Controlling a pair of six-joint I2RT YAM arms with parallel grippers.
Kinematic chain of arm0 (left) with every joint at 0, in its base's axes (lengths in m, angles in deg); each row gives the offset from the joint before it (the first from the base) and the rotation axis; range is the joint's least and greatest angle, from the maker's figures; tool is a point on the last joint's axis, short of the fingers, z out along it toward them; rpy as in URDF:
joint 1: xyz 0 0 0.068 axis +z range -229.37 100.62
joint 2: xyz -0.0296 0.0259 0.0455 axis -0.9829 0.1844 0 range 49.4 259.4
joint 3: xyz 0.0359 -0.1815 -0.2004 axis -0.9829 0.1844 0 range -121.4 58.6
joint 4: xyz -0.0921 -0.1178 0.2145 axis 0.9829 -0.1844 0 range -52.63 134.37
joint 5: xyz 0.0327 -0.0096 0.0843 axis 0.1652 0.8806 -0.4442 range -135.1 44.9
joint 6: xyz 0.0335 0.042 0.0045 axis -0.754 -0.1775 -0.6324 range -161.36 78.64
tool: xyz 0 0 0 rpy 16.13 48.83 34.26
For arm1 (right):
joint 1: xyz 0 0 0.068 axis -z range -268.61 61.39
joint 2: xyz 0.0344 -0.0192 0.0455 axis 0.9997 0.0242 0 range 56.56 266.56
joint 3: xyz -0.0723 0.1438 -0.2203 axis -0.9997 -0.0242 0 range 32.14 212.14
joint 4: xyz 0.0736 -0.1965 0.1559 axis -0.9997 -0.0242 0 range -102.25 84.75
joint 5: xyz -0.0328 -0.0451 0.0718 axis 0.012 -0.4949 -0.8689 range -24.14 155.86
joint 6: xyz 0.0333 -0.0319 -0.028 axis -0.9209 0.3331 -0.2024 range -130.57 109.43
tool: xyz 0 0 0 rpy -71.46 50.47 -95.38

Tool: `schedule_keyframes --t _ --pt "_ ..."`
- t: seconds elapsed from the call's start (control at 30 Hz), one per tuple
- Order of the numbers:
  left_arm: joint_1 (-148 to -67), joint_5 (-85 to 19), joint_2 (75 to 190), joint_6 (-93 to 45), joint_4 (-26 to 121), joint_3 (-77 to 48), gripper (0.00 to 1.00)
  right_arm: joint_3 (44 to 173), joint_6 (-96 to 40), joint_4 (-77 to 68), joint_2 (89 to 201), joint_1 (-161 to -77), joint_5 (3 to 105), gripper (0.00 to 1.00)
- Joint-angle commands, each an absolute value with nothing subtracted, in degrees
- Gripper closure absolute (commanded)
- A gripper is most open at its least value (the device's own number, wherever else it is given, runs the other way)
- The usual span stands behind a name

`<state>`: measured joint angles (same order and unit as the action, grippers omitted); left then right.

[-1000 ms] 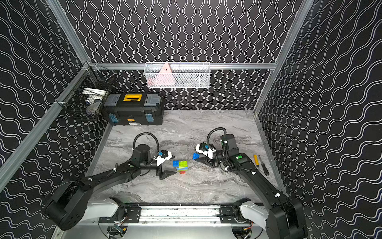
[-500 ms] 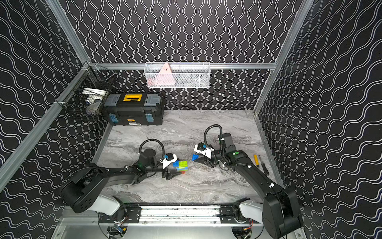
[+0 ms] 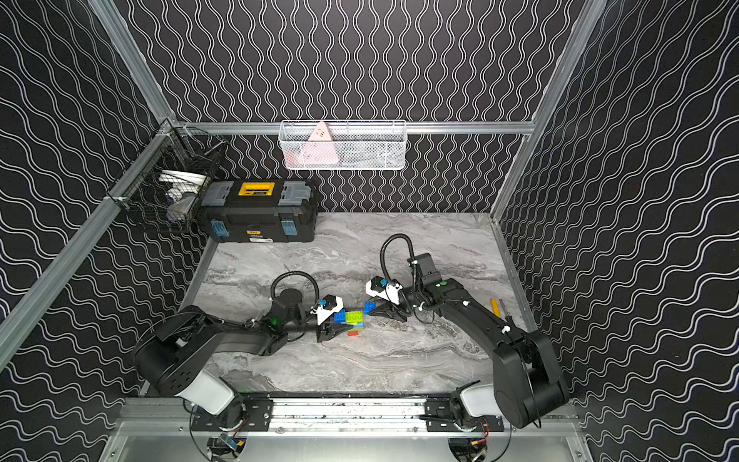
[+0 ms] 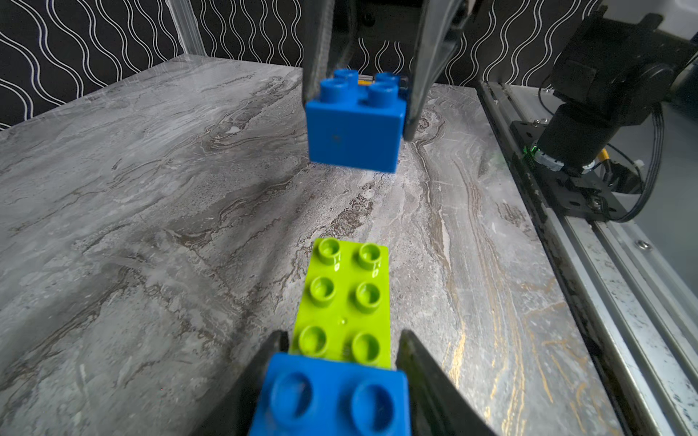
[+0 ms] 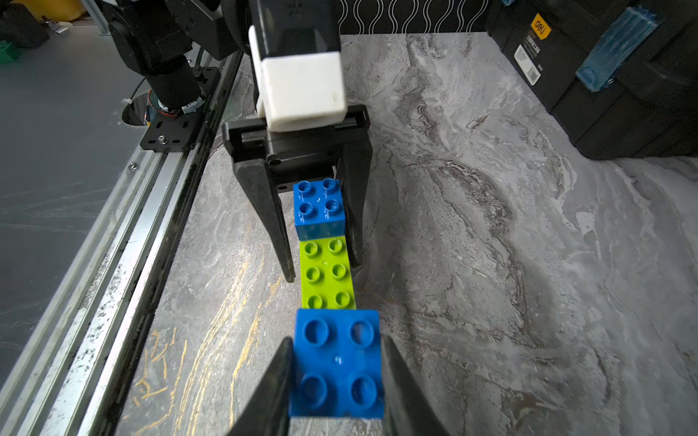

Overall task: Assemble a carrot with lego
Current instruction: Assemble the lego brick with the lego brick.

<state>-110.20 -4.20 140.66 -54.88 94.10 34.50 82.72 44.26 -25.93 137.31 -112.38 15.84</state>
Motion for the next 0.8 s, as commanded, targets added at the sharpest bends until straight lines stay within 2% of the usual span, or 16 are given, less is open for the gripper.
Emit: schedule_keyframes --t 0.0,0.2,0.4,0.77 --pt "-110.26 -2.42 140.63 -54.69 97.18 34.14 0.55 84.70 48.39 -30.39 139.24 -112.96 14.28 0.86" --pt "-110.39 -1.99 140.54 -55.08 97.29 33.90 0.57 87.13 51.21 -34.02 142.72 -113.92 14.36 0.86" --pt "-110.68 -0.92 141.31 -56.15 95.66 33.44 0.77 87.72 51.78 -33.07 144.16 -114.36 14.28 0.86" --pt "-111.45 -0.67 141.47 -57.33 93.44 33.03 0.90 89.71 56.67 -38.20 146.72 -116.21 16.37 0.85"
